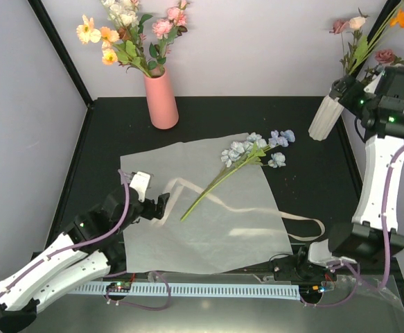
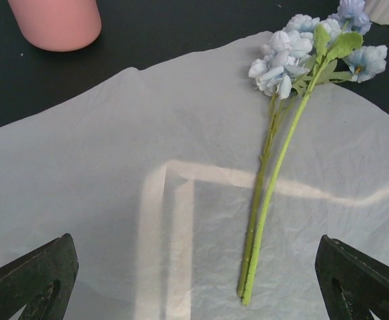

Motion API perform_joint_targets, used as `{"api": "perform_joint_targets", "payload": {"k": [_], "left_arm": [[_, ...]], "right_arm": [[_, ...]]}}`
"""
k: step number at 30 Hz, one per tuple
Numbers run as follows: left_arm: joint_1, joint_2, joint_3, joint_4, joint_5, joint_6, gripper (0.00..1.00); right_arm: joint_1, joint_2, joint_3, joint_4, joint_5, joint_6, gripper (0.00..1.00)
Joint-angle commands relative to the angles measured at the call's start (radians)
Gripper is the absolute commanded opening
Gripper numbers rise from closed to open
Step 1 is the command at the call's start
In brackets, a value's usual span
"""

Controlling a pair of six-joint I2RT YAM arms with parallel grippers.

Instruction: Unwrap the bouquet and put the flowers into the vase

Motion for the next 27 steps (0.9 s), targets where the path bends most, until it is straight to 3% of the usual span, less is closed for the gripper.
{"api": "perform_joint_targets", "payload": {"k": [1, 6, 12, 19, 27], "left_arm": [[0.005, 0.029, 0.072, -0.006, 0.014, 0.036, 0.99], [0.006, 0.08, 0.122, 0.017, 0.093, 0.078, 0.99], [0.011, 0.172, 0.12, 0.154, 0.231, 0.083, 0.99], [0.01, 0.524, 0.292, 0.053, 0.282, 0.156, 0.81], [-0.039, 0.978, 0.552, -0.102, 0.203, 0.234, 0.59]], "right_arm": [[0.013, -0.118, -0.14, 0.071, -0.076, 0.025, 1.0], [0.054, -0.246, -0.316, 0.154, -0.144, 0.03, 1.0], [0.219, -0.365, -0.52, 0.285, -0.136, 0.002, 1.0], [0.397, -0.454, -0.748, 0.364, -0.006, -0.031, 0.98], [0.411, -0.555, -0.913, 0.338, 0.141, -0.041, 0.98]]}}
